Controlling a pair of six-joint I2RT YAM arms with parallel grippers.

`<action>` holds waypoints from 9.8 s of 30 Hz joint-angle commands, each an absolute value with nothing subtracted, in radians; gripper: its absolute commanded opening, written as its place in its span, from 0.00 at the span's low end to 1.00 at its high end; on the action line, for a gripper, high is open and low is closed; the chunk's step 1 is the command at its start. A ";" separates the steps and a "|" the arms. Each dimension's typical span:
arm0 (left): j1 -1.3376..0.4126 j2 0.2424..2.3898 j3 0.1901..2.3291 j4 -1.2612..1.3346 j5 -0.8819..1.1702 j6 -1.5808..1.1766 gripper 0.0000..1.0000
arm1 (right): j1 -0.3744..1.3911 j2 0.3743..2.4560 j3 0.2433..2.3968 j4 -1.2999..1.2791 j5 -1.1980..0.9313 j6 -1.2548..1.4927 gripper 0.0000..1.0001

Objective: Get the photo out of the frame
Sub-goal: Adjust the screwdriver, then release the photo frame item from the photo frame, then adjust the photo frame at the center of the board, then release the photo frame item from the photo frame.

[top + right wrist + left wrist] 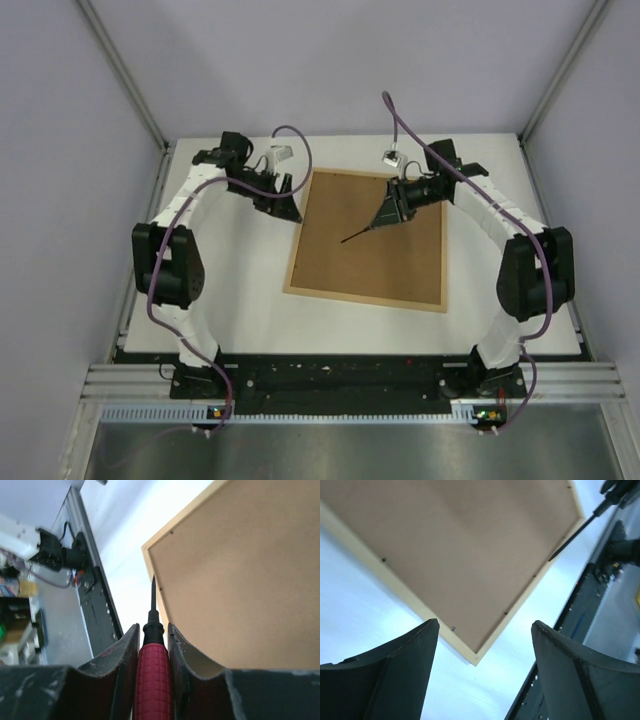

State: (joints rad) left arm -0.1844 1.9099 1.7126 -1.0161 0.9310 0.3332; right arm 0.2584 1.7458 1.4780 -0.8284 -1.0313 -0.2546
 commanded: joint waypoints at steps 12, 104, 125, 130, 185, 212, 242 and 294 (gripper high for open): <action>-0.192 1.947 1.364 -0.482 0.462 -0.032 0.84 | 0.337 1.736 0.885 0.549 -0.654 0.966 0.00; -0.273 1.776 1.022 -0.319 0.574 -0.230 0.98 | 0.644 2.144 0.934 0.588 -0.638 1.074 0.00; -0.313 1.770 1.022 -0.308 0.561 -0.244 0.98 | 0.657 2.086 1.187 0.215 -0.589 0.942 0.00; -0.314 1.770 1.025 -0.305 0.552 -0.245 0.98 | 0.660 2.059 1.227 0.183 -0.620 0.953 0.00; -0.410 1.744 1.150 -0.614 0.018 0.043 0.47 | 0.453 1.726 0.997 -0.081 -0.575 0.241 0.00; -0.442 1.778 1.183 -0.637 0.009 0.044 0.53 | 0.453 1.717 0.994 -0.072 -0.584 0.236 0.00; -0.463 1.809 1.181 -0.624 -0.067 0.029 0.19 | 0.454 1.720 0.994 -0.064 -0.603 0.242 0.00; -0.233 2.016 1.394 -0.505 0.399 -0.080 0.44 | 0.345 1.973 1.247 0.146 -0.676 0.604 0.00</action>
State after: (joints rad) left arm -0.2501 1.9995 1.4109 -0.5262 0.3077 -0.0391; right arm 0.3420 1.9202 1.1805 0.0399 -0.6464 0.4725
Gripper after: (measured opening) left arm 0.519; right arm 0.256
